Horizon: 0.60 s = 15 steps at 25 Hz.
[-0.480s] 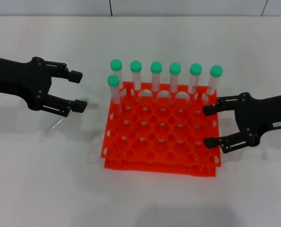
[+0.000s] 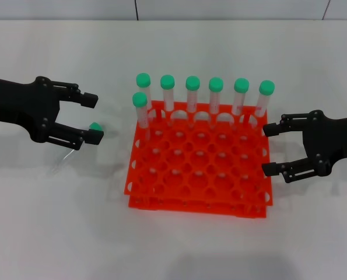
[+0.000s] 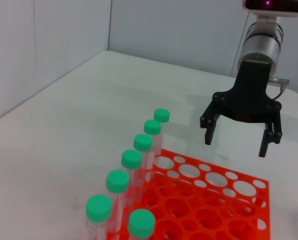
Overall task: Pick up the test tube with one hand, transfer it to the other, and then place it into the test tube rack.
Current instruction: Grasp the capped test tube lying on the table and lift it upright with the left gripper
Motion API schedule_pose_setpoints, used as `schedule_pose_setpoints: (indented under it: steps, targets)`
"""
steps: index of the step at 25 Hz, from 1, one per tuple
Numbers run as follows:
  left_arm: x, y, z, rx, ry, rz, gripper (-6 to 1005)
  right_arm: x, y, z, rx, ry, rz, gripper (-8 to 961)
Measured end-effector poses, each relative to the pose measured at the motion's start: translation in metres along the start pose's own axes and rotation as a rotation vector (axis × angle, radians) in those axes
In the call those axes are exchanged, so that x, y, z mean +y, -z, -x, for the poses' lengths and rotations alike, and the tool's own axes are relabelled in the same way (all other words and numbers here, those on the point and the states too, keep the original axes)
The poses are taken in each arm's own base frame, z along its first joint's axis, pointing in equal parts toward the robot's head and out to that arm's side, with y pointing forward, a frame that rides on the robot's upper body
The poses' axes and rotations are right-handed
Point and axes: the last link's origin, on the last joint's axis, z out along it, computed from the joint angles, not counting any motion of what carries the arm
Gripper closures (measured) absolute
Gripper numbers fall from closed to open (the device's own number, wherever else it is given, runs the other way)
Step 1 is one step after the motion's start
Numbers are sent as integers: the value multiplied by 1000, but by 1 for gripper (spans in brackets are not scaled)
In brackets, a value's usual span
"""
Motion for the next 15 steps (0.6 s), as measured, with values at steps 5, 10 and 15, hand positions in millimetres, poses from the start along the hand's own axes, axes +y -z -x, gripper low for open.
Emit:
schedule_pose_setpoints:
  steps: [5, 10, 15]
  targets:
    - [0, 1, 0, -14, 4, 0, 153, -1, 1, -2, -5, -2, -21, 116]
    - [2, 12, -11, -57, 74, 0, 153, -2, 9, -6, -35, -3, -73, 116]
    - [8, 35, -27, -124, 256, -52, 154, -1, 13, -10, -59, 7, -109, 116]
